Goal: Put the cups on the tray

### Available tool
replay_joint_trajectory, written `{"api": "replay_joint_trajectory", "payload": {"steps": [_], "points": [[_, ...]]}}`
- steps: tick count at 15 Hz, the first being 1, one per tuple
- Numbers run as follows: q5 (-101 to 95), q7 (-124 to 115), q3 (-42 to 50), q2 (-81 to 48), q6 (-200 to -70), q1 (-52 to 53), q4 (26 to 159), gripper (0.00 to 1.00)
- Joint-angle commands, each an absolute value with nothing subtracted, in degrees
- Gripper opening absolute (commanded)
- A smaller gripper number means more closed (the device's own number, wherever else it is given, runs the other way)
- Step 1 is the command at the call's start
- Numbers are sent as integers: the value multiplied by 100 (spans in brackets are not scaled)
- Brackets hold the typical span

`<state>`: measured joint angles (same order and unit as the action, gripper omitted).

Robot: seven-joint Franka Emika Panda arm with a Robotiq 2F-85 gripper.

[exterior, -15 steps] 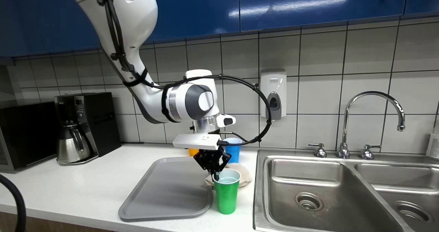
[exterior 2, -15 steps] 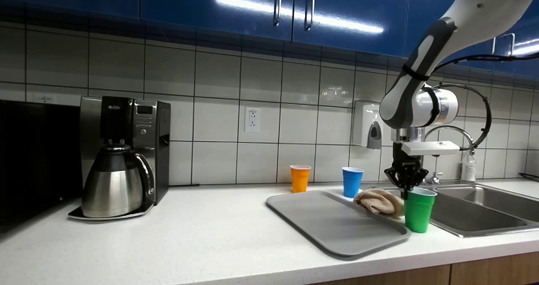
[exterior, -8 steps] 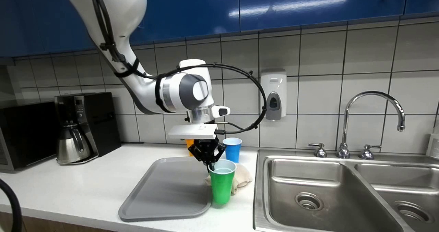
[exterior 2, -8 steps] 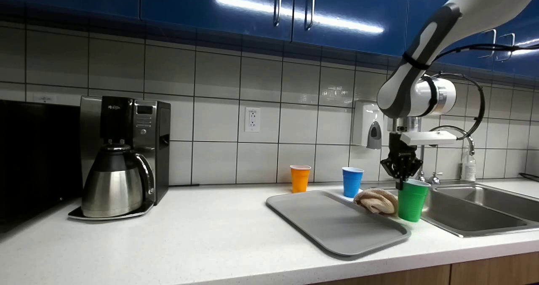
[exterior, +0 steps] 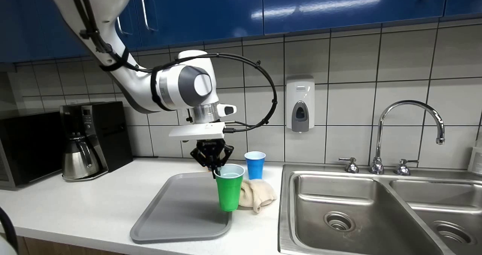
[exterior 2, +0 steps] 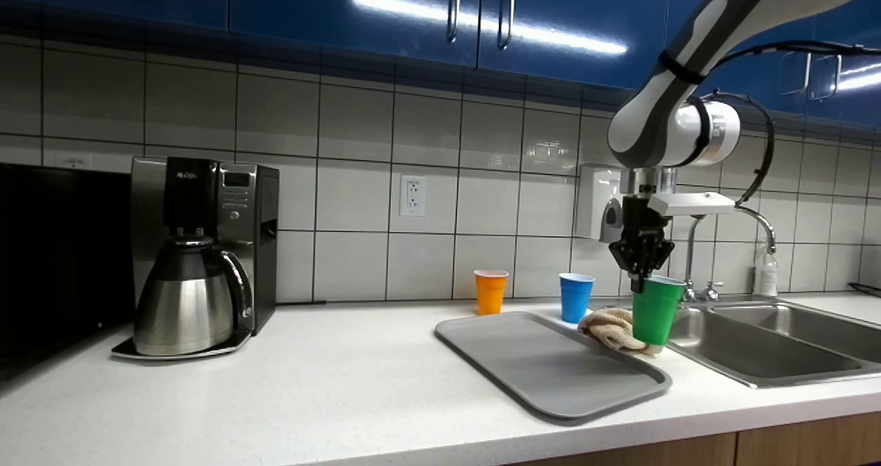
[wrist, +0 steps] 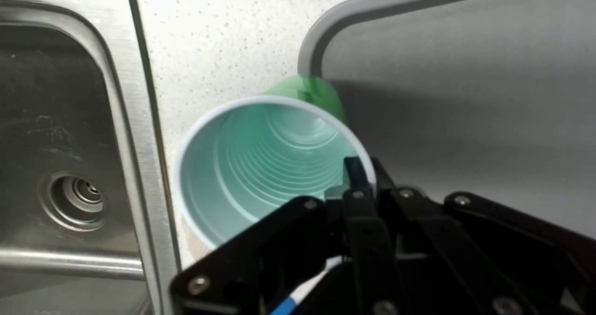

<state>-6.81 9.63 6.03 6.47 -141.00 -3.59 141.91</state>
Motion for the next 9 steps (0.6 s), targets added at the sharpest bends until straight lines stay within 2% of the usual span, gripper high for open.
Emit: {"api": "replay_joint_trajectory", "payload": {"steps": [1,9], "points": [[-666,1015,462,995,-14141,-276,14494,1],[-928,658,134,952,-14558,-86,14888,1]]}}
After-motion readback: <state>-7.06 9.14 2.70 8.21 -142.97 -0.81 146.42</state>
